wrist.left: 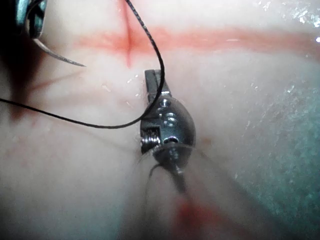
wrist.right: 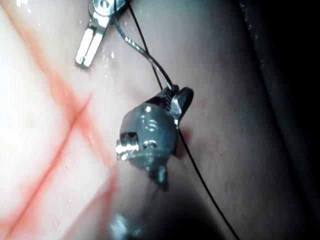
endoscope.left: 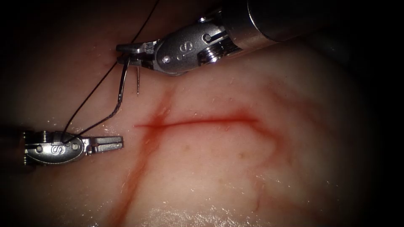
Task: Wound Closure
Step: Throw the needle through the target above the wound using the right tool
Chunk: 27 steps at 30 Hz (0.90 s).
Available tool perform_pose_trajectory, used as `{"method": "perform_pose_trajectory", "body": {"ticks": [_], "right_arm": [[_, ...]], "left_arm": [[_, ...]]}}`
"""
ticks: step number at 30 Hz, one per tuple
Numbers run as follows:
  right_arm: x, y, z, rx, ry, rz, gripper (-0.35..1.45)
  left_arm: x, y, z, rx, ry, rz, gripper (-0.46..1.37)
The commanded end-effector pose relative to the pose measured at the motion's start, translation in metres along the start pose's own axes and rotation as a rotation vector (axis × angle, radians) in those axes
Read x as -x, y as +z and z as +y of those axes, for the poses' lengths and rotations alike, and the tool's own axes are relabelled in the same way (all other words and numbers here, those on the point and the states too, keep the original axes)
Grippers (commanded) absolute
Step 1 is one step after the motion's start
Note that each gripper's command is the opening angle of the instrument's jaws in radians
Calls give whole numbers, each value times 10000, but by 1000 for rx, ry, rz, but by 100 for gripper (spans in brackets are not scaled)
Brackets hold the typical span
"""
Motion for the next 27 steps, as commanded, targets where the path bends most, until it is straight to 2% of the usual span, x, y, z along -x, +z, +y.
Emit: {"method": "perform_pose_trajectory", "body": {"ticks": [1,18,27], "right_arm": [[0,0,1,7,0,-1,-35],[-4,-4,10,24,-37,6,-35],[-5,-27,15,18,-56,15,-35]], "left_arm": [[0,0,0,5,0,-1,-35],[-1,2,1,6,-1,0,-35],[-15,7,8,8,-18,20,-35]]}}
